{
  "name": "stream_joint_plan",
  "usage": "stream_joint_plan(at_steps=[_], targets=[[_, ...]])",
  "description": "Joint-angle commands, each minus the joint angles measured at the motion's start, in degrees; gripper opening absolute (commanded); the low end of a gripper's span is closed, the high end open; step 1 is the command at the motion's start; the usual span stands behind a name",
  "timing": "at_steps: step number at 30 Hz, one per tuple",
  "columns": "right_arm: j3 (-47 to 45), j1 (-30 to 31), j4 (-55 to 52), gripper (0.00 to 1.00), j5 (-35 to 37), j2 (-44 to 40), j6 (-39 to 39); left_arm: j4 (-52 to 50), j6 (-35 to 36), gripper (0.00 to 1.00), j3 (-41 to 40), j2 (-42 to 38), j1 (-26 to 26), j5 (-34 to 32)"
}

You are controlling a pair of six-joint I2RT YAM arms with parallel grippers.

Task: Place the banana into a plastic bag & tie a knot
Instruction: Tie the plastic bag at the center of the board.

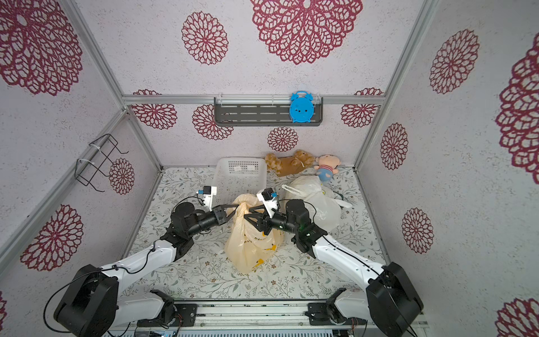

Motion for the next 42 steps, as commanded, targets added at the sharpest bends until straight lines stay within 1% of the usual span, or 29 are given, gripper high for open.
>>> stream_joint_plan(at_steps=[1, 4, 6, 7, 10, 13, 15, 18, 21, 25, 27, 29, 31, 33, 37, 39, 42], targets=[[2.4, 0.35, 1.09, 0.41, -0.03, 0.25, -0.8, 0.21, 1.0, 0.0, -0.24, -1.09, -0.39, 0.0], [3.2, 0.44, 0.87, 0.37, -0.04, 0.68, -0.79, 0.43, 0.86, 0.0, -0.24, -1.01, -0.56, 0.03], [3.74, 0.44, 0.44, 0.33, -0.04, 0.91, -0.94, 0.45, 0.86, 0.0, -0.24, -1.09, -0.65, 0.04], [3.94, 0.44, 0.17, 0.26, -0.02, 0.97, -1.08, 0.43, 0.96, 0.0, -0.24, -1.09, -0.65, -0.06], [4.38, 0.48, -1.54, 0.0, 2.16, 0.34, -1.76, 0.28, 0.8, 0.0, -0.16, -1.26, -0.68, -0.39], [3.88, 0.52, -3.49, 0.0, 7.54, -2.05, -2.2, -3.25, 2.32, 0.0, 0.81, -3.5, -0.15, -2.28], [3.68, 0.53, -5.1, 0.0, 11.73, -4.46, -2.59, -10.03, 5.03, 0.0, 2.99, -6.12, 0.59, -4.43], [2.74, 0.53, -6.95, 0.0, 20.4, -8.85, -3.31, -20.25, 9.26, 0.0, 7.66, -9.67, 2.06, -7.55], [0.74, 0.53, -7.56, 0.0, 29.83, -13.44, -3.29, -26.68, 11.55, 0.0, 11.63, -11.49, 4.31, -8.82], [-1.85, 0.4, -10.09, 0.0, 42.1, -19.7, -2.37, -32.34, 13.18, 0.0, 14.87, -13.53, 7.84, -10.28], [-3.07, -0.1, -11.91, 0.0, 47.91, -22.55, -1.74, -33.91, 13.18, 0.0, 15.27, -14.86, 10.14, -11.1], [-4.03, -1.99, -15.02, 0.0, 53.07, -25.09, 0.05, -34.54, 12.29, 0.0, 14.45, -16.34, 13.04, -12.14], [-5.91, -6.32, -18.0, 0.0, 54.04, -27.57, 3.01, -34.32, 10.57, 0.0, 12.39, -17.16, 16.17, -12.2], [-7.82, -10.62, -20.23, 0.0, 53.53, -28.77, 5.9, -33.51, 9.13, 0.0, 10.06, -17.14, 17.89, -12.26], [-11.76, -18.13, -22.46, 0.0, 49.64, -29.1, 11.13, -30.91, 7.24, 0.0, 4.91, -15.63, 18.64, -14.13], [-12.56, -20.83, -22.39, 0.0, 46.25, -29.01, 12.51, -28.31, 6.03, 0.0, 2.74, -14.71, 18.77, -13.7], [-11.07, -21.93, -22.26, 0.0, 43.37, -28.77, 12.46, -27.74, 6.01, 0.0, 3.12, -13.46, 18.77, -11.7]])
